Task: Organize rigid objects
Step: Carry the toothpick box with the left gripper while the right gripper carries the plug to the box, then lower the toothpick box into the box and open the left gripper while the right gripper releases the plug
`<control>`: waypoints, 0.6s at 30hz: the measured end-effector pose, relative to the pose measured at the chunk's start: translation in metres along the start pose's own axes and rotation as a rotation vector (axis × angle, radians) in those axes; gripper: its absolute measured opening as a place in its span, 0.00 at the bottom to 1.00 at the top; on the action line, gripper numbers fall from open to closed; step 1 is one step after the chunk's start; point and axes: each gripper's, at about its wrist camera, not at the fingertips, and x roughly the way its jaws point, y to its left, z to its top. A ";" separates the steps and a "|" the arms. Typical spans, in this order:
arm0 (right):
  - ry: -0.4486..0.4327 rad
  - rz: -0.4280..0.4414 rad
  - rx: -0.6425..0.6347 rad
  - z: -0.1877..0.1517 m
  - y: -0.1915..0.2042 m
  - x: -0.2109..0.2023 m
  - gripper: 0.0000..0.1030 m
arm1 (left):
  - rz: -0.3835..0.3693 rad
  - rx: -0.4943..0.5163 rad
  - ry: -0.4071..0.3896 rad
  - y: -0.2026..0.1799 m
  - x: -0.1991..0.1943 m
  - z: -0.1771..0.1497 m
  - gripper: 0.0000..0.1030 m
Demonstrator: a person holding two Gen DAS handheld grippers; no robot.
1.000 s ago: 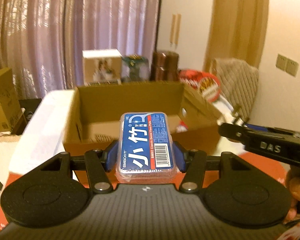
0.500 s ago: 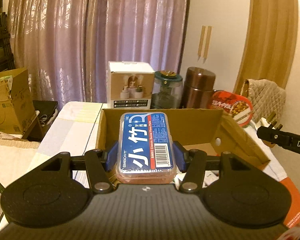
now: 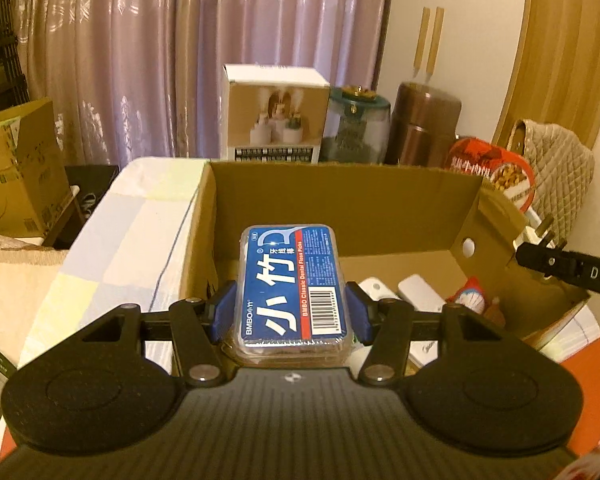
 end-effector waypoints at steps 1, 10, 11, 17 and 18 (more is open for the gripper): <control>0.005 0.000 0.002 -0.001 0.000 0.002 0.44 | 0.001 0.001 0.004 0.000 0.002 -0.001 0.51; 0.018 0.017 -0.004 -0.004 0.004 0.002 0.44 | 0.010 0.000 0.012 0.000 0.006 -0.003 0.51; 0.019 0.018 -0.005 -0.004 0.004 0.002 0.44 | 0.009 0.000 0.012 0.000 0.006 -0.004 0.51; 0.026 0.019 -0.008 -0.006 0.006 0.003 0.44 | 0.008 -0.005 0.002 -0.001 0.006 -0.003 0.51; 0.027 0.019 -0.008 -0.007 0.006 0.004 0.44 | 0.010 -0.003 -0.002 -0.002 0.006 -0.003 0.52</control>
